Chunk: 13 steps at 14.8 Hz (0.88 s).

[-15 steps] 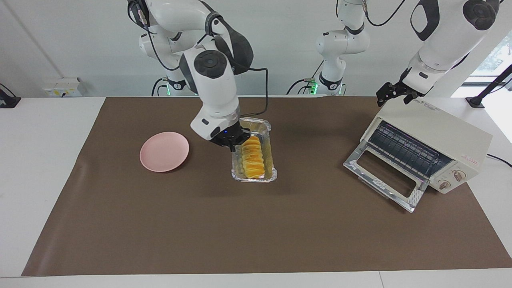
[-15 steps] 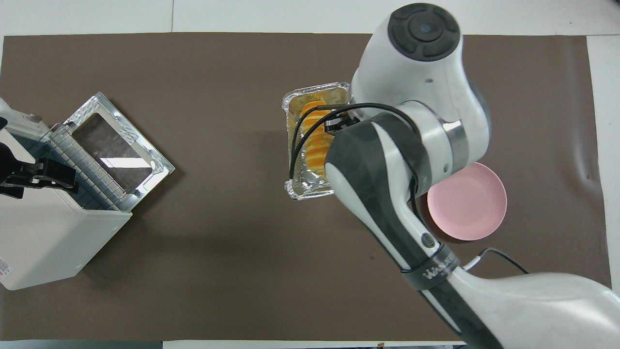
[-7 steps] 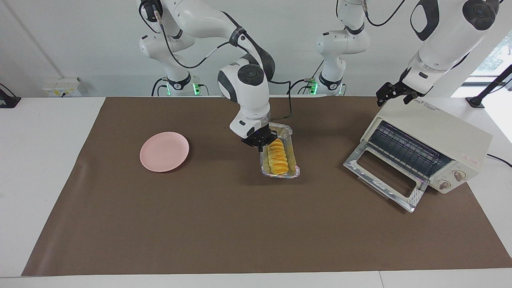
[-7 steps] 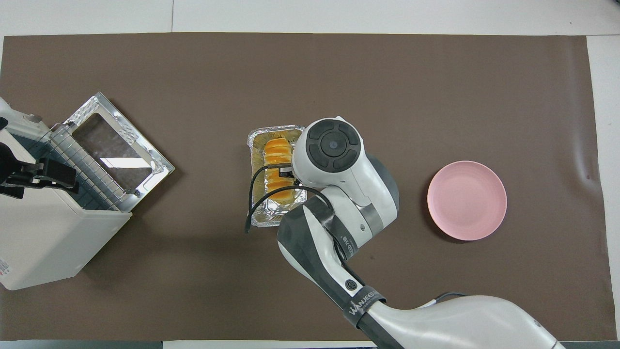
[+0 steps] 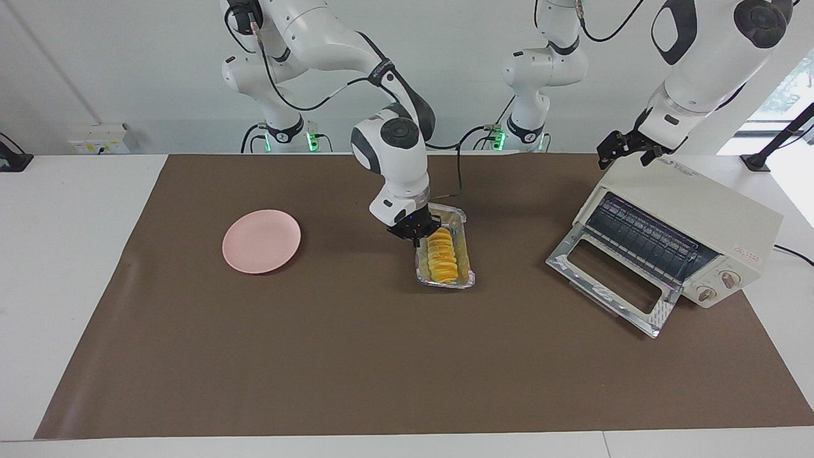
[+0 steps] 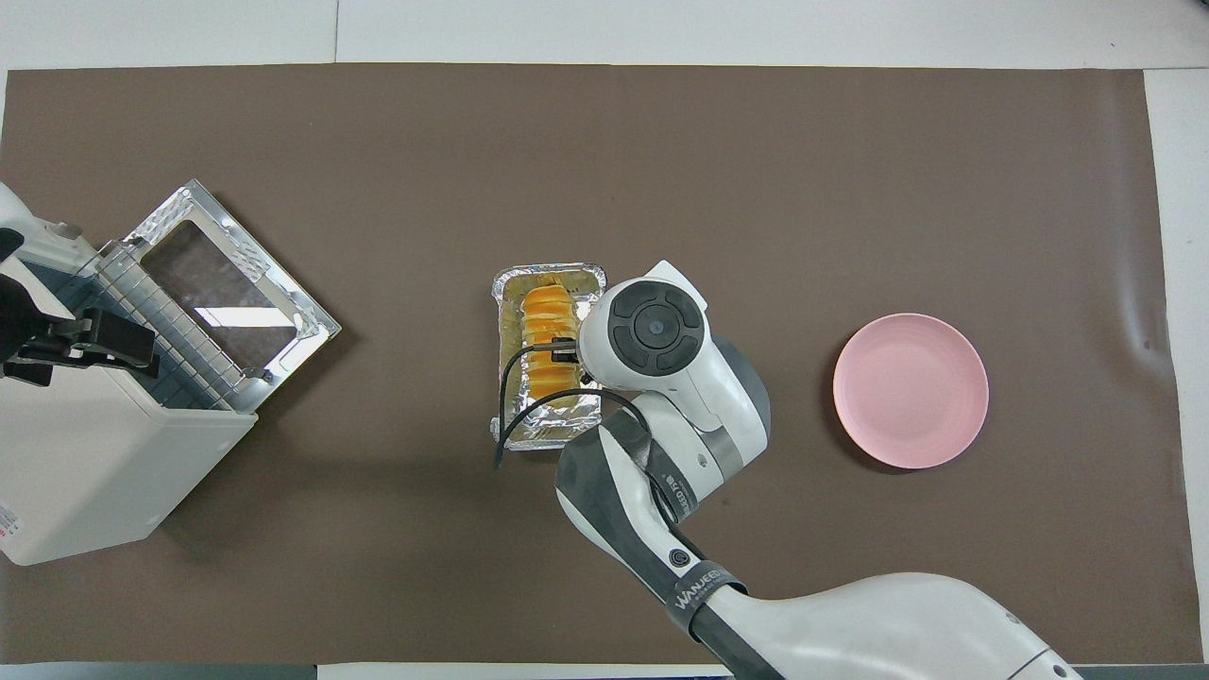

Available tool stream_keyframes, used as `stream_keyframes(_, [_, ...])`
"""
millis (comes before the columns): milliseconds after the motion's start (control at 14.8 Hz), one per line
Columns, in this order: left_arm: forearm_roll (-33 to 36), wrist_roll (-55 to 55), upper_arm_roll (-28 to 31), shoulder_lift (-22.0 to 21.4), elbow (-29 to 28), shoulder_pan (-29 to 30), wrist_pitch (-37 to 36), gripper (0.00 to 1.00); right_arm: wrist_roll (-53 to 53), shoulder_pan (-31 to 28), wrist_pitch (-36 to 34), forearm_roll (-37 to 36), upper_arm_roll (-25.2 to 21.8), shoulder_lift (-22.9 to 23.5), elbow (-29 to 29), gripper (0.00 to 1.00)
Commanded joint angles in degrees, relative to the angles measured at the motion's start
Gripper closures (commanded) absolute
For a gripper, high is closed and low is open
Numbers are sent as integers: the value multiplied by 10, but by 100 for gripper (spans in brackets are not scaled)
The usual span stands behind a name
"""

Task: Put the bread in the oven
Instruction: 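Release the tray with the right gripper while the left gripper grasps it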

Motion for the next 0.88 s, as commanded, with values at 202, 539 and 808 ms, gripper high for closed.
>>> stream_keyframes(202, [-1,0,-2,-9,-7,-8,26,0,8,-6,1,9,2,-22,-18,0])
stream_keyframes(539, [-18,-77,-5,2,-25,-99,100,0,-17,-74,-90,8,-3,-75,5,0])
stream_keyframes(808, [-19,-200,-6,32,-59,-217,209,0,-209,-179,-164,2,-3,-105,31,0])
